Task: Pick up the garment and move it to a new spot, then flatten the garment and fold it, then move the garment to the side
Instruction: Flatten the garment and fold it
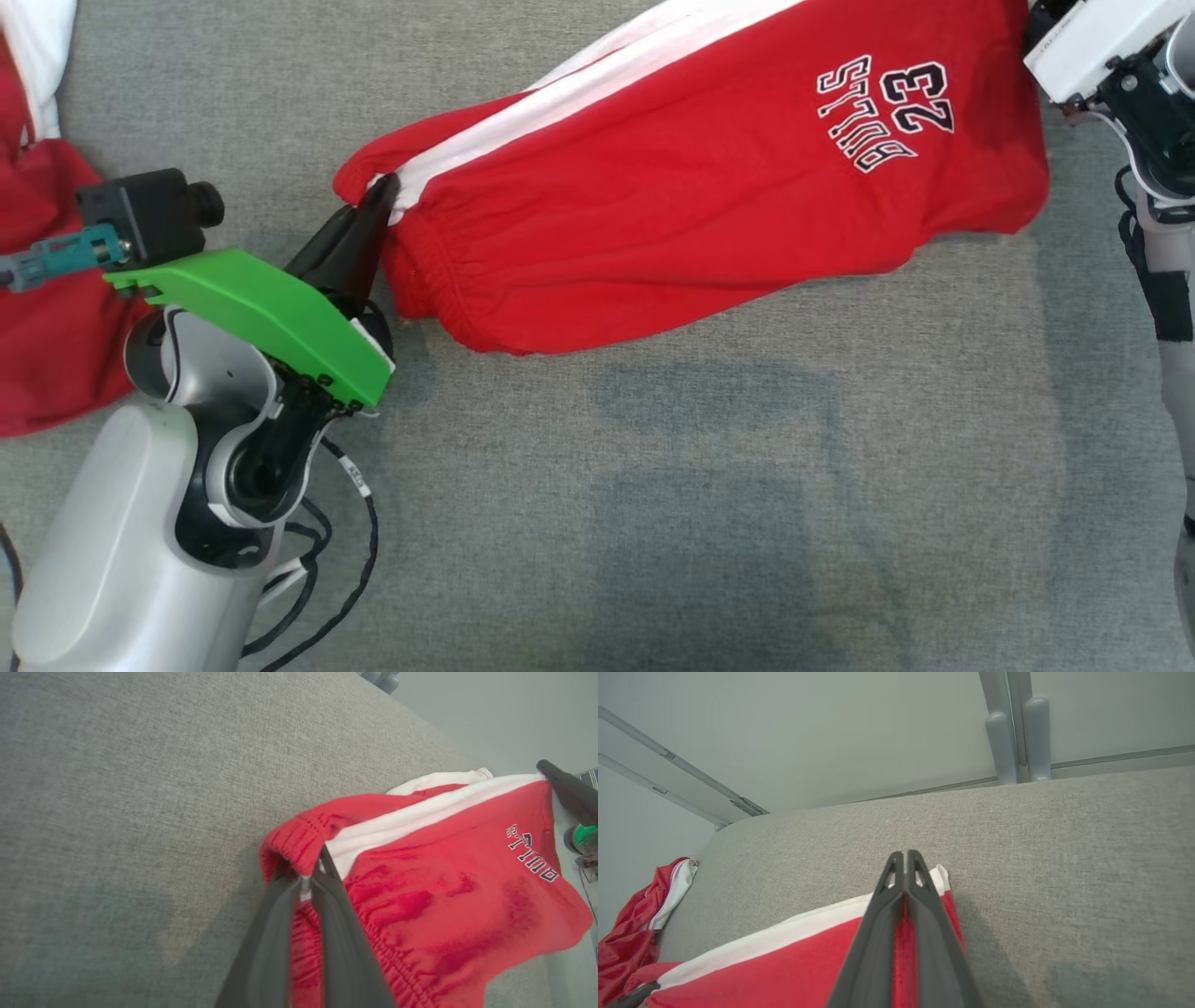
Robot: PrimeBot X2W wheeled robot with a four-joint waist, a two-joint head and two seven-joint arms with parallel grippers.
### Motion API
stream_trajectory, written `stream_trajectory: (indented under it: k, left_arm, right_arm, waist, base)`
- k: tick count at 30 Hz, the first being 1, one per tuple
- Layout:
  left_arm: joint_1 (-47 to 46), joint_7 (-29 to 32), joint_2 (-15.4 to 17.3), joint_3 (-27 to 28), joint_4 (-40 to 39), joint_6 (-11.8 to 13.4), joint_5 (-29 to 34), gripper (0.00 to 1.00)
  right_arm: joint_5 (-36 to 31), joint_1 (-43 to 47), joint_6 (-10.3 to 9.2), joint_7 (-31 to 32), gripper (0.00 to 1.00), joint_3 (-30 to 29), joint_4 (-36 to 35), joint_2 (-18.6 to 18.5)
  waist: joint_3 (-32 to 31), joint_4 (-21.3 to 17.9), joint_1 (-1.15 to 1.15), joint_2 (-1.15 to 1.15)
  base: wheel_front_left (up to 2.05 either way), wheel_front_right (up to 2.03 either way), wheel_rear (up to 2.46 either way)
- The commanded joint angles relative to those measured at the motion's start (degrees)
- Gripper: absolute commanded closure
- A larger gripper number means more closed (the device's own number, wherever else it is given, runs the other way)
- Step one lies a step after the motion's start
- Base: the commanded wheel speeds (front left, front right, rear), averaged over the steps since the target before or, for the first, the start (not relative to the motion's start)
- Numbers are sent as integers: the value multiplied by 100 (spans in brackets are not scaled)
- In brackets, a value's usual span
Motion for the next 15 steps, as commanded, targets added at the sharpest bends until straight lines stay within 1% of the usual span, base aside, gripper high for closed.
stream_trajectory:
  k: [1,2,3,5,6,7,8,9,13,15]
  left_arm:
    - [-122,-23,-40,-11,43,-21,-45,100]
    - [-136,-34,-66,-28,75,-30,-49,97]
    - [-153,-51,-89,-40,113,-36,-46,90]
    - [-192,-75,-135,-74,204,-64,-27,88]
    - [-218,-71,-156,-88,245,-63,-19,79]
    - [-244,-73,-178,-101,273,-65,-15,52]
    - [-265,-80,-205,-104,305,-49,-14,7]
    - [-279,-78,-223,-114,341,-27,-8,0]
    - [-309,-134,-247,-176,419,-17,84,0]
    - [-265,-185,-193,-223,398,-31,169,0]
  right_arm:
    - [-54,-99,-4,14,100,32,88,-26]
    - [-94,-157,-4,12,100,53,166,-33]
    - [-142,-205,-3,17,100,88,243,-44]
    - [-216,-296,-3,22,100,145,404,-55]
    - [-274,-344,-2,6,100,177,467,-70]
    - [-343,-402,-2,-58,100,192,527,-83]
    - [-393,-446,-2,-112,70,207,591,-81]
    - [-436,-480,-2,-168,0,233,647,-63]
    - [-530,-600,-2,-320,0,286,845,33]
    - [-527,-588,-2,-339,0,352,874,11]
  waist:
    - [10,48,0,45]
    - [7,72,0,45]
    - [3,98,0,45]
    - [-9,141,0,45]
    - [-15,155,0,45]
    - [-20,168,0,45]
    - [-27,179,0,45]
    - [-35,184,0,45]
    - [-109,163,0,45]
    - [-176,129,0,45]
  base:
    - [0,0,0]
    - [0,0,0]
    - [0,0,0]
    - [0,0,0]
    - [0,0,0]
    - [0,0,0]
    - [0,0,0]
    - [0,0,0]
    - [0,0,0]
    - [0,0,0]
